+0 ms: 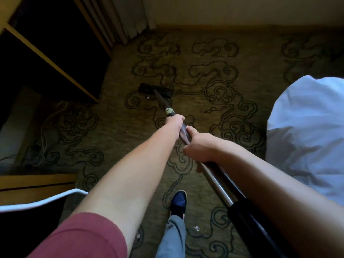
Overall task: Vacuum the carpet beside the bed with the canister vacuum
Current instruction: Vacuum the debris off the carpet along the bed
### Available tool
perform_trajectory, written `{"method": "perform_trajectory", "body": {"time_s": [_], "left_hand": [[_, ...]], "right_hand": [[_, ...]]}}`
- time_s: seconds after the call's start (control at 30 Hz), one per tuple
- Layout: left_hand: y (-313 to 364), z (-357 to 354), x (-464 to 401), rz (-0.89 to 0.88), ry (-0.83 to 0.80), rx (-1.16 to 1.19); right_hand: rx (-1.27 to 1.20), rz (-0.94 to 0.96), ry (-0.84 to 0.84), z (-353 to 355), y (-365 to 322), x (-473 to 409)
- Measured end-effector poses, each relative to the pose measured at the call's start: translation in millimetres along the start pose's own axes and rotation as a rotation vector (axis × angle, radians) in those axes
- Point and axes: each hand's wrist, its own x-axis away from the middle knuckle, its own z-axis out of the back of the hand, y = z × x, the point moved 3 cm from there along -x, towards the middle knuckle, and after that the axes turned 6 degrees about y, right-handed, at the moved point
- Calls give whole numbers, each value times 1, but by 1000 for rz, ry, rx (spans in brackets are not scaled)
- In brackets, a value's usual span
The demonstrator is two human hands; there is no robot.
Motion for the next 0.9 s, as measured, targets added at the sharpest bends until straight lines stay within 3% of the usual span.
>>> {"method": "perform_trajectory", "body": {"time_s": [0.17,0.43,0.73,0.9], "left_hand": [[55,23,-81,6,15,-12],[37,35,-138,152,-47,50],[-19,27,-90,231,-78,84],[-83,19,-36,271,-106,67]], "right_hand": [[16,33,-19,16,-53,-89],[121,35,-137,1,-73,-126],[133,16,-145,-21,-29,-73],[132,25,-156,-58,19,-19]]}}
